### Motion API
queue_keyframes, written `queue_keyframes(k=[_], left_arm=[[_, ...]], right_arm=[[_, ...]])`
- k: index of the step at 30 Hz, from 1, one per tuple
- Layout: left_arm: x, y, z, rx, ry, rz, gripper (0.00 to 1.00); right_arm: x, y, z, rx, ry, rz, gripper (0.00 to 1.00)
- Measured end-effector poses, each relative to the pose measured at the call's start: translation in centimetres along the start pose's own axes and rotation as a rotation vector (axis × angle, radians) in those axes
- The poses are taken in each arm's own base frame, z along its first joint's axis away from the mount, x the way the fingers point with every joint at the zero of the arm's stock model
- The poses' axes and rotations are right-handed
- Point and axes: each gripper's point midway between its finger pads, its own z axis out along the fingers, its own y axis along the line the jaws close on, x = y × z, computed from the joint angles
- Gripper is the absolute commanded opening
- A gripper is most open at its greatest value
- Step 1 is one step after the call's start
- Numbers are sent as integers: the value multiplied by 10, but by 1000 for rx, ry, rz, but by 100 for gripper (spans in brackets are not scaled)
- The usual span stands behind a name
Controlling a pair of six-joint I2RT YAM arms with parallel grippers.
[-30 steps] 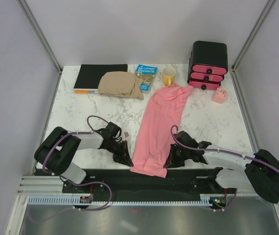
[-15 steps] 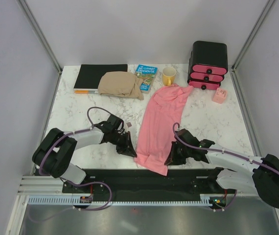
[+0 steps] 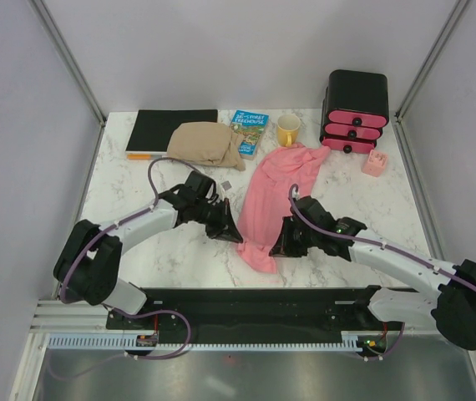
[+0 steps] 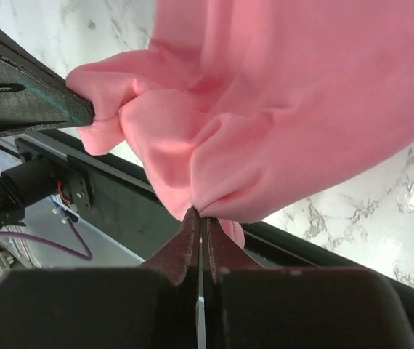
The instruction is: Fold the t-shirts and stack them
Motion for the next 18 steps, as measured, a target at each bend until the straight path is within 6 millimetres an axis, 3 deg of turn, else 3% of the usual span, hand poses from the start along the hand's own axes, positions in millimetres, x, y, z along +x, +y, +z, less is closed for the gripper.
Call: queue_keyframes(k=[4, 8, 18], left_arm=[[-23, -22, -9, 8, -59, 45, 2], [-41, -31, -12, -12, -98, 69, 2], [-89, -32, 3, -101, -132, 102, 2]], right_arm=[[-21, 10, -5, 10, -54, -28, 1], [-39, 5, -9, 51, -110, -31, 2], [-89, -32, -19, 195, -239, -2, 3]])
